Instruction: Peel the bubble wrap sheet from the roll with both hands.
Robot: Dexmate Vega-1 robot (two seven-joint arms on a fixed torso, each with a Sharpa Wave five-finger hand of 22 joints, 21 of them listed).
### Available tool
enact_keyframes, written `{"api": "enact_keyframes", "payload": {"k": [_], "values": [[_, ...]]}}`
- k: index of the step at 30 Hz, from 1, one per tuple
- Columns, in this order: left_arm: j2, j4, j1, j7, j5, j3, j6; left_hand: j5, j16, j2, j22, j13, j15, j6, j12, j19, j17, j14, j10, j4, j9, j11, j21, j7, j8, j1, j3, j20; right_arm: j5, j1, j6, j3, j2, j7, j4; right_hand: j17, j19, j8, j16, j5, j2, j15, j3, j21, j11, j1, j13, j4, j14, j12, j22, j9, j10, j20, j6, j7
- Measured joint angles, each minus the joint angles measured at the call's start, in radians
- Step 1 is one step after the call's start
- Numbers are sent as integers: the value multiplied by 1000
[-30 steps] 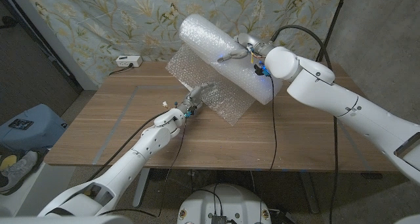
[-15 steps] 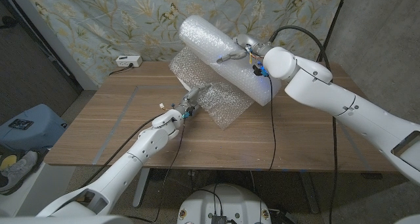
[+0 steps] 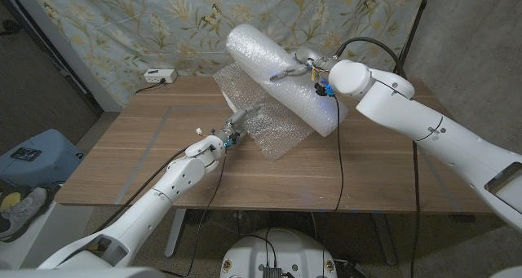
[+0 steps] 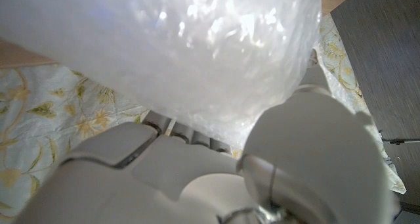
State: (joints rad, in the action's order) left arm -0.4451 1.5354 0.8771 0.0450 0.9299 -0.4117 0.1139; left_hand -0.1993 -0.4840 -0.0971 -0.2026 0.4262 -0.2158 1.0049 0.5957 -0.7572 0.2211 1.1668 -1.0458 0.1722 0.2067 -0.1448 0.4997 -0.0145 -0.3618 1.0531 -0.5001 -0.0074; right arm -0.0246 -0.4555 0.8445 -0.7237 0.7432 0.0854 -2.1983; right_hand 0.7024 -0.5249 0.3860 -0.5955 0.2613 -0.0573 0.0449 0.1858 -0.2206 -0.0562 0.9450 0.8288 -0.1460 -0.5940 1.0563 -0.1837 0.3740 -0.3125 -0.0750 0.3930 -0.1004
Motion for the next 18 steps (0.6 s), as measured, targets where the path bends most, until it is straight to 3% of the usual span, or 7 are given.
{"api": "enact_keyframes", "payload": {"k": [18], "values": [[-24, -4, -25, -43, 15, -8, 38, 4, 11, -1, 0, 17, 3, 0, 0, 11, 5, -5, 3, -4, 1, -3, 8, 0, 8, 1, 4, -4, 218, -46, -96, 93, 10, -11, 72, 10, -5, -5, -4, -7, 0, 3, 0, 0, 3, 0, 0, 0, -3, 3, 0, 4, -3, -5, 5, -5]]}}
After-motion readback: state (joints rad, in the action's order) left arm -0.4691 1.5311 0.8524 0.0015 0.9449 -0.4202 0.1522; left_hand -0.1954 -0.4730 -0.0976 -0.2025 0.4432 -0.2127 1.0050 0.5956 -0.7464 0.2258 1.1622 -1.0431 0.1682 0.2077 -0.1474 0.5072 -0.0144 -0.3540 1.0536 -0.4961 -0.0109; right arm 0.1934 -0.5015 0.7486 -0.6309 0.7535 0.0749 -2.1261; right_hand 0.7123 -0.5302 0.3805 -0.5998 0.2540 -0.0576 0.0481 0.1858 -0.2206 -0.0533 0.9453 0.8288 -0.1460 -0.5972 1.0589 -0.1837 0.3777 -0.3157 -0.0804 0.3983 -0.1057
